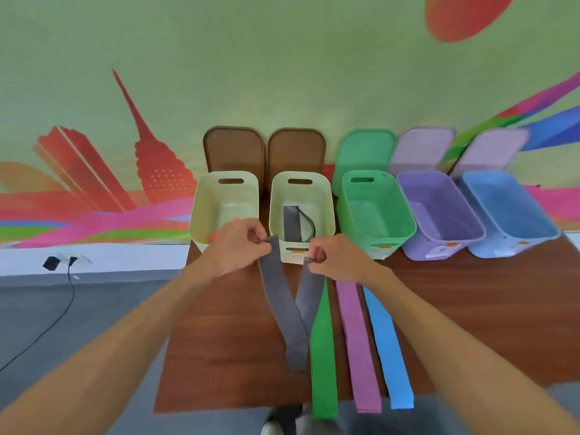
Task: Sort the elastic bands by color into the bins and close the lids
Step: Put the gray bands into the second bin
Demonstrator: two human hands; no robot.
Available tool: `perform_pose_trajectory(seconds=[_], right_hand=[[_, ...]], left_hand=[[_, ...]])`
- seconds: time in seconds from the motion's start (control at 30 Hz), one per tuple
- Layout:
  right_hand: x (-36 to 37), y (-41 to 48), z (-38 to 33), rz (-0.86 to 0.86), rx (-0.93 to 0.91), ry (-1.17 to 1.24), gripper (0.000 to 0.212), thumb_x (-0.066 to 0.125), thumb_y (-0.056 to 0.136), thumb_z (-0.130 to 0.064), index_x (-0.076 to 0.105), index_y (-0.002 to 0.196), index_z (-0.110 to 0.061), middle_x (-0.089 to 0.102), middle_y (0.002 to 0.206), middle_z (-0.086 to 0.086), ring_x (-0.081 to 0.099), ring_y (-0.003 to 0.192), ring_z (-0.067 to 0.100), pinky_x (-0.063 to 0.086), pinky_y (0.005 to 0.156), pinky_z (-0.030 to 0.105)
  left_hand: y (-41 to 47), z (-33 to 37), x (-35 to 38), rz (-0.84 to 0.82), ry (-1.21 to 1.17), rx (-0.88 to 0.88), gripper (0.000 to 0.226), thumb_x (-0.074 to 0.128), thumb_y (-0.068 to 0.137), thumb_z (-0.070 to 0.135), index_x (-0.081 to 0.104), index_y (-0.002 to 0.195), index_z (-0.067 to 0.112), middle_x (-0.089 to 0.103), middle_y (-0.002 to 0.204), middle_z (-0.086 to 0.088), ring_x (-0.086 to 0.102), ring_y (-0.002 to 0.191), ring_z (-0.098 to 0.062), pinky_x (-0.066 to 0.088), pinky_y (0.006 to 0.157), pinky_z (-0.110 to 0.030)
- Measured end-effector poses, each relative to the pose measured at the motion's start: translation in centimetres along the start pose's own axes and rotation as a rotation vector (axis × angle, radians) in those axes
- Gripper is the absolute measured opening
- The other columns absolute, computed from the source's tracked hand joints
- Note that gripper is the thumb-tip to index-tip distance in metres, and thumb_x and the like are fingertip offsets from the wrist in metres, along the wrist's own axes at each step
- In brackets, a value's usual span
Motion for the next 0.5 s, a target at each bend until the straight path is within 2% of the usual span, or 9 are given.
perform_pose_trajectory(seconds=[0.1, 0.2, 0.27, 0.37, 0.43, 0.5], right_hand=[[-3.5, -0.9, -1.8, 0.035, -0.056, -0.028, 0.01, 0.066, 0.083, -0.021, 0.061, 0.078, -0.013, 0.057, 0.063, -0.008, 0.051, 0.06, 0.008, 0.044, 0.063, 0.028], [-7.8, -0.7, -3.4, 0.148, -0.092, -0.036, 0.007, 0.067, 0.082, -0.018, 0.063, 0.081, -0.013, 0.059, 0.064, -0.008, 0.051, 0.06, 0.003, 0.04, 0.06, 0.024], [-10.9, -0.3, -4.1, 0.242, -0.075, -0.003, 0.005, 0.067, 0.082, -0.018, 0.064, 0.083, -0.015, 0.055, 0.062, -0.012, 0.049, 0.06, 0.002, 0.042, 0.062, 0.027], [-15.5, 0.7, -5.0, 0.409, -0.052, 0.022, 0.006, 0.066, 0.082, -0.025, 0.061, 0.079, -0.024, 0.052, 0.056, -0.014, 0.049, 0.058, 0.007, 0.044, 0.063, 0.031], [-18.2, 1.3, -5.3, 0.502, -0.044, 0.021, 0.009, 0.066, 0.081, -0.027, 0.06, 0.076, -0.029, 0.052, 0.053, -0.013, 0.052, 0.059, 0.01, 0.046, 0.065, 0.032], [-20.1, 1.9, -5.4, 0.567, -0.039, 0.034, 0.007, 0.066, 0.082, -0.03, 0.061, 0.076, -0.03, 0.054, 0.053, -0.011, 0.055, 0.061, 0.015, 0.051, 0.066, 0.034]], left_hand=[[0.7, 3.2, -1.8, 0.014, -0.058, 0.085, 0.012, 0.064, 0.073, 0.007, 0.06, 0.069, 0.017, 0.057, 0.061, 0.003, 0.048, 0.054, -0.01, 0.04, 0.056, -0.025], [1.5, 6.3, -4.1, 0.09, -0.126, 0.157, 0.011, 0.062, 0.074, 0.005, 0.06, 0.071, 0.015, 0.051, 0.061, 0.004, 0.045, 0.057, -0.01, 0.039, 0.059, -0.021], [2.4, 8.0, -5.8, 0.137, -0.178, 0.191, 0.015, 0.063, 0.076, 0.005, 0.061, 0.071, 0.019, 0.05, 0.062, 0.004, 0.046, 0.06, -0.01, 0.039, 0.061, -0.02], [4.1, 9.8, -7.9, 0.183, -0.243, 0.214, 0.014, 0.065, 0.078, 0.011, 0.064, 0.071, 0.024, 0.06, 0.068, -0.005, 0.054, 0.066, -0.013, 0.042, 0.064, -0.027], [5.0, 10.9, -8.9, 0.213, -0.27, 0.21, 0.008, 0.065, 0.08, 0.015, 0.066, 0.076, 0.022, 0.065, 0.073, -0.009, 0.057, 0.067, -0.013, 0.044, 0.062, -0.028], [5.6, 12.1, -9.9, 0.252, -0.305, 0.224, 0.004, 0.064, 0.081, 0.014, 0.068, 0.081, 0.015, 0.062, 0.072, -0.006, 0.053, 0.063, -0.012, 0.042, 0.061, -0.026]])
Point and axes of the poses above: each hand's wrist, its own y-axis towards the middle knuckle, its own x-axis out of the palm, z = x × y, the point moved 9 cm from there along y, towards the middle knuckle
